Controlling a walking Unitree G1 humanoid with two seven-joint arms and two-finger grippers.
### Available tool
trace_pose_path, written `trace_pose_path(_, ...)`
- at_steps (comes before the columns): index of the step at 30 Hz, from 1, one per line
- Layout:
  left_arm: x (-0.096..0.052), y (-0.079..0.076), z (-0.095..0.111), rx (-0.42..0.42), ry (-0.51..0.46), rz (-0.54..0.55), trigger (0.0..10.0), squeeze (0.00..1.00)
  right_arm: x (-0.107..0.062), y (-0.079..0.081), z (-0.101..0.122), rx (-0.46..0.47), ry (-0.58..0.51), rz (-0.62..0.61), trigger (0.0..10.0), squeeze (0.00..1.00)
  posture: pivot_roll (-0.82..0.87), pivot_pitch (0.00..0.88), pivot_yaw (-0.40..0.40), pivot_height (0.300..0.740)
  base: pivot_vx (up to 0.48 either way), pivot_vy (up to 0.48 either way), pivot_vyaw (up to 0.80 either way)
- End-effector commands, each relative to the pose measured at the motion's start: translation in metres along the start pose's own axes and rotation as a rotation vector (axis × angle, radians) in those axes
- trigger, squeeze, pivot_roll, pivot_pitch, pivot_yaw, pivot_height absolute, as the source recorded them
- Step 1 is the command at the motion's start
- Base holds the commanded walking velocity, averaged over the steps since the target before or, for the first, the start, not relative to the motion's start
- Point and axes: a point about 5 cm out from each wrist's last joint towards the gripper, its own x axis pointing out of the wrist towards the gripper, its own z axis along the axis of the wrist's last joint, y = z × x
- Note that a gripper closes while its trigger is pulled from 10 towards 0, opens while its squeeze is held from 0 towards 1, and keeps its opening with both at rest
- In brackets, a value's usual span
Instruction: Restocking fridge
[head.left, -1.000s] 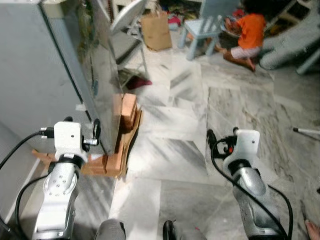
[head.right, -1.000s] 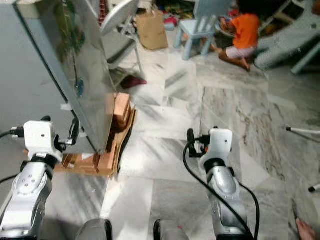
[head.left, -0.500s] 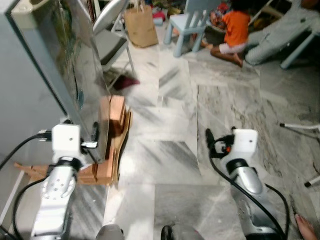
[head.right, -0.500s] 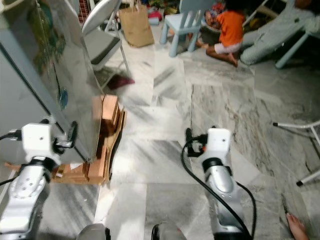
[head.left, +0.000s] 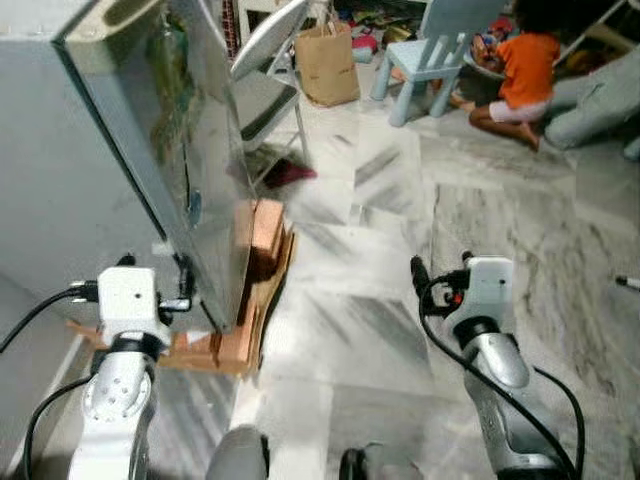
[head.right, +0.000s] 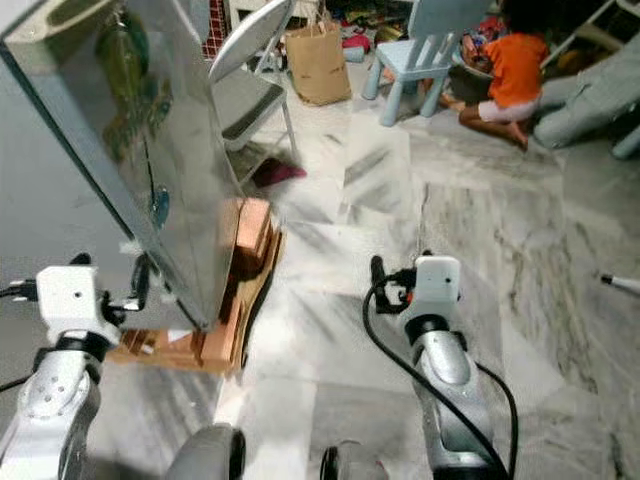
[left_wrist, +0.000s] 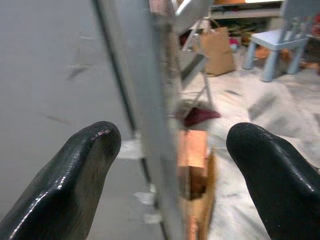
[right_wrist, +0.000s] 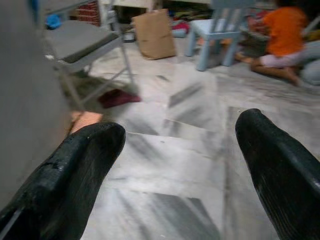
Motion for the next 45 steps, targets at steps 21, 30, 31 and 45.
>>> trace_pose_path(21, 0.071, 0.019, 0.025, -0.011, -0.102, 0.072, 10.0, 0.00, 0.001, -0.008, 0.024, -0.095, -0.103, -0.009, 10.0, 0.00, 0.04, 0.174, -0.087, 0.740, 0.000, 0.000, 0.00)
trace_pose_path(30, 0.093, 0.026, 0.030, 0.012, -0.114, 0.097, 10.0, 0.00, -0.010, -0.006, 0.019, -0.106, -0.082, 0.008, 10.0, 0.00, 0.01, 0.173, -0.085, 0.740, 0.000, 0.000, 0.00)
trace_pose_path(31, 0.095, 0.028, 0.030, 0.012, -0.115, 0.104, 10.0, 0.00, -0.012, -0.006, 0.019, -0.108, -0.077, 0.011, 10.0, 0.00, 0.01, 0.172, -0.085, 0.740, 0.000, 0.000, 0.00)
trace_pose_path(45, 0.093, 0.016, 0.021, 0.019, -0.103, 0.089, 10.0, 0.00, -0.022, -0.010, 0.013, -0.114, -0.042, 0.002, 10.0, 0.00, 0.00, 0.179, -0.069, 0.740, 0.000, 0.000, 0.00)
